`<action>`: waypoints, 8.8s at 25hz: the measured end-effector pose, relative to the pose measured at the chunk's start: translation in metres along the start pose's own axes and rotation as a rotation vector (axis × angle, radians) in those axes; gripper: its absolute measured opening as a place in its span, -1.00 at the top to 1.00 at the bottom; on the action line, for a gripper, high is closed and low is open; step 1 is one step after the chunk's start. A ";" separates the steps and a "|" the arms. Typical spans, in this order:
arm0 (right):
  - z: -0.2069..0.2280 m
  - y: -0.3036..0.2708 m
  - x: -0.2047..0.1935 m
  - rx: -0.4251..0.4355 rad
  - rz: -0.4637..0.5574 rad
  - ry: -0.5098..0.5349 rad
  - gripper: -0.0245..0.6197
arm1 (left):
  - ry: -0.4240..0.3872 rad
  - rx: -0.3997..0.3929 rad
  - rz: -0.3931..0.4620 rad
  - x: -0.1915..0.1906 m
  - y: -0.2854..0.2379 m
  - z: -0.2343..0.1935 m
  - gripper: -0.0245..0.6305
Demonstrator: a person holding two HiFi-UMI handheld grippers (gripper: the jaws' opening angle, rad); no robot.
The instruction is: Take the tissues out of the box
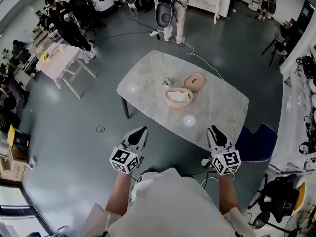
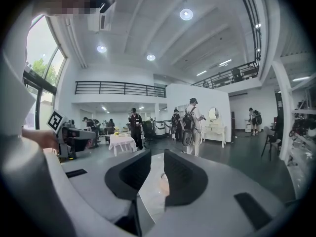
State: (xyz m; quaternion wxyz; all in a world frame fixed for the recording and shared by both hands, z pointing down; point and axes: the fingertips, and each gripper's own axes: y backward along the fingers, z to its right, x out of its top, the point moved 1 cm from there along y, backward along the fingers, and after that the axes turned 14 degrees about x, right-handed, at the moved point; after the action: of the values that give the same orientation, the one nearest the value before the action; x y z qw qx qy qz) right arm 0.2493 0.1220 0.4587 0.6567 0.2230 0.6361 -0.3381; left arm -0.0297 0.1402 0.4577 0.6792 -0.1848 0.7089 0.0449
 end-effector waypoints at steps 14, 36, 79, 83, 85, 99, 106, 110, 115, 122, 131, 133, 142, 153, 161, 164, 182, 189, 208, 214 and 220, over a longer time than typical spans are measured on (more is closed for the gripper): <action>0.018 -0.021 -0.018 0.028 -0.046 -0.046 0.60 | 0.018 0.007 -0.041 -0.010 -0.022 0.000 0.90; 0.068 -0.139 -0.015 -0.121 -0.111 -0.080 0.61 | 0.011 -0.165 -0.093 0.001 -0.170 -0.094 0.90; 0.136 -0.264 -0.033 0.043 -0.329 -0.046 0.61 | 0.077 -0.116 -0.165 -0.015 -0.262 -0.136 0.90; 0.143 -0.283 -0.050 0.112 -0.375 -0.042 0.61 | 0.093 -0.068 -0.184 -0.024 -0.260 -0.138 0.90; 0.146 -0.294 -0.060 0.140 -0.401 -0.039 0.61 | 0.101 -0.051 -0.193 -0.029 -0.261 -0.141 0.90; 0.153 -0.362 -0.156 0.342 -0.632 0.040 0.61 | 0.120 0.039 -0.290 -0.074 -0.270 -0.153 0.90; 0.158 -0.385 -0.222 0.417 -0.776 0.072 0.61 | 0.138 0.067 -0.334 -0.099 -0.277 -0.159 0.90; 0.163 -0.390 -0.261 0.456 -0.868 0.106 0.60 | 0.148 0.067 -0.354 -0.112 -0.285 -0.157 0.90; 0.174 -0.392 -0.296 0.497 -0.977 0.160 0.59 | 0.167 0.052 -0.378 -0.127 -0.296 -0.143 0.90; 0.182 -0.399 -0.332 0.559 -1.104 0.225 0.54 | 0.197 0.065 -0.413 -0.146 -0.298 -0.144 0.90; 0.191 -0.408 -0.363 0.621 -1.207 0.329 0.48 | 0.220 0.110 -0.444 -0.162 -0.291 -0.158 0.90; 0.191 -0.408 -0.367 0.641 -1.228 0.359 0.47 | 0.224 0.121 -0.447 -0.163 -0.288 -0.161 0.90; 0.195 -0.413 -0.385 0.679 -1.298 0.474 0.49 | 0.233 0.143 -0.460 -0.168 -0.280 -0.164 0.90; 0.193 -0.403 -0.369 0.694 -1.268 0.422 0.76 | 0.213 0.141 -0.434 -0.154 -0.277 -0.160 0.90; 0.196 -0.397 -0.337 0.661 -1.223 0.372 0.76 | 0.151 0.112 -0.406 -0.131 -0.275 -0.153 0.90; 0.196 -0.389 -0.320 0.640 -1.197 0.353 0.76 | 0.133 0.105 -0.386 -0.119 -0.271 -0.149 0.90; 0.202 -0.369 -0.179 0.431 -0.920 0.285 0.76 | 0.020 -0.002 -0.264 -0.053 -0.288 -0.146 0.90; 0.211 -0.351 -0.119 0.336 -0.749 0.201 0.76 | 0.023 -0.063 -0.227 -0.033 -0.304 -0.133 0.90; 0.190 -0.264 0.017 0.075 -0.265 0.008 0.76 | -0.005 -0.208 -0.160 0.015 -0.314 -0.103 0.90; 0.182 -0.235 0.044 -0.012 -0.144 0.008 0.76 | 0.006 -0.225 -0.109 0.037 -0.312 -0.096 0.90; 0.187 -0.205 0.058 -0.089 -0.088 -0.001 0.76 | -0.013 -0.240 -0.082 0.051 -0.304 -0.091 0.90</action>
State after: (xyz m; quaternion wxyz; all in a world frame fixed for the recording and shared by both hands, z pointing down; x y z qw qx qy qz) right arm 0.2260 -0.1599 0.4462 0.6507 0.1652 0.6595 -0.3381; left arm -0.0183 -0.1810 0.4710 0.6579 -0.2931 0.6861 0.1028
